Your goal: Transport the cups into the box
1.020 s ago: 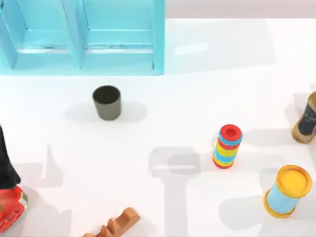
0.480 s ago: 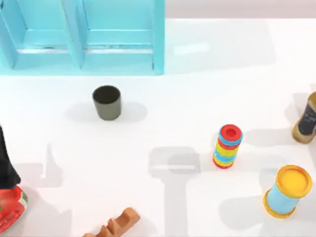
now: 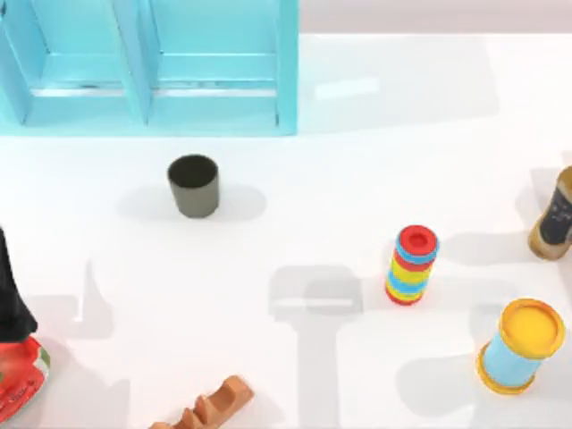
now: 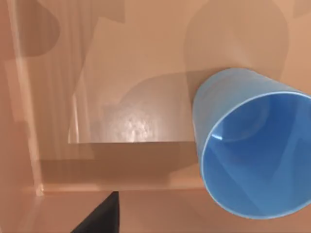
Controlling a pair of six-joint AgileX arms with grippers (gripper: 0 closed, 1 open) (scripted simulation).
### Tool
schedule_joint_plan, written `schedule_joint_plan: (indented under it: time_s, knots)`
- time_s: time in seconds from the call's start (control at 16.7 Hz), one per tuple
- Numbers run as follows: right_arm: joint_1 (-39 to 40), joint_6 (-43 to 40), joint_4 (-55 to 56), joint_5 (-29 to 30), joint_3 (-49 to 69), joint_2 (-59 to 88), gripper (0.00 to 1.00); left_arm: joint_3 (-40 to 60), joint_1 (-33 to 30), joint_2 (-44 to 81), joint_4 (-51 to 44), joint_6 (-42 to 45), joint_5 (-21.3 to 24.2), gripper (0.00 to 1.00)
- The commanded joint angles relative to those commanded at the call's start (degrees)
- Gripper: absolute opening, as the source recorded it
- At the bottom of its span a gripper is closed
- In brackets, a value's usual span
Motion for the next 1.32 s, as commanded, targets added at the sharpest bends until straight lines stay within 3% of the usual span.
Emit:
schedule_joint_plan:
  time_s: [0.3,0.78,1.14,1.32]
  knots:
    - [0.06,-0.23,-2.3,-0.03,2.32,0.17,1.0,0.0,0.0,0.0,0.0,0.0,0.0,1.0]
    - [-0.34,-0.39,-21.74,0.01,21.96,0.31,1.0,0.0,0.0,0.0,0.0,0.0,0.0,1.0]
    - [-0.14,-0.33,-22.61,0.0,22.88,0.33,1.0,0.0,0.0,0.0,0.0,0.0,0.0,1.0]
    - [3.53,2.99,-22.66,1.04,26.29,3.49,1.0,0.0,0.0,0.0,0.0,0.0,0.0,1.0]
